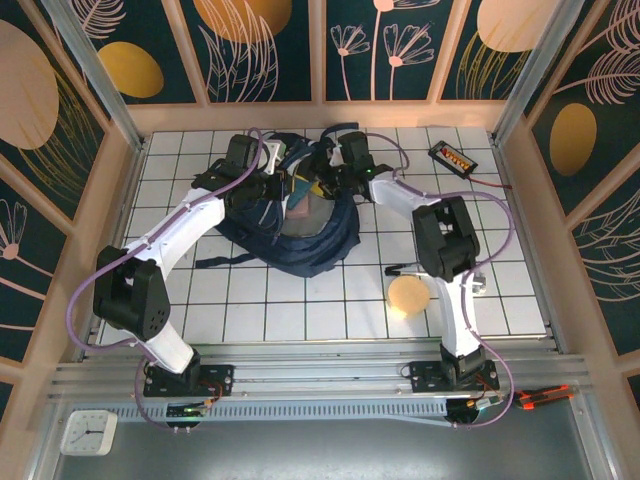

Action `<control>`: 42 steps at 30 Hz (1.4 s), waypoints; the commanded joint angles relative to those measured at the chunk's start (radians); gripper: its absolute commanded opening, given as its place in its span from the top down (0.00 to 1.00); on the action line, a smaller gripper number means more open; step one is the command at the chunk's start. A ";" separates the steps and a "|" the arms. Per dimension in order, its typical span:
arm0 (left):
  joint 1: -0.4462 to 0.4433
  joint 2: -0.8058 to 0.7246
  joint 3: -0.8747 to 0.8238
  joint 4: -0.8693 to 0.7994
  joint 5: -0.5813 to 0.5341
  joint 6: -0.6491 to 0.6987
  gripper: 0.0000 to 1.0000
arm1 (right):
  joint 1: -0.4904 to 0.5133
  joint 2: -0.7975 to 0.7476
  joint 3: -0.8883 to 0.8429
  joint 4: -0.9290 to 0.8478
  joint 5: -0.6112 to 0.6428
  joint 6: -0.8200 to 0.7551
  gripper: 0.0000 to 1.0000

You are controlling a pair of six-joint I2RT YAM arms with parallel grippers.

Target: Pack the student bag

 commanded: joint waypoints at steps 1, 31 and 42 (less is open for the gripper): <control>-0.006 -0.033 0.041 0.145 0.048 -0.002 1.00 | -0.028 -0.180 -0.079 -0.016 0.049 -0.053 0.12; 0.069 -0.196 -0.130 -0.052 -0.184 -0.217 0.02 | 0.073 -0.517 -0.427 -0.320 0.291 -0.155 0.01; 0.346 -0.392 -0.580 0.206 0.137 -0.466 0.01 | 0.120 -0.310 -0.280 -0.354 0.376 -0.129 0.10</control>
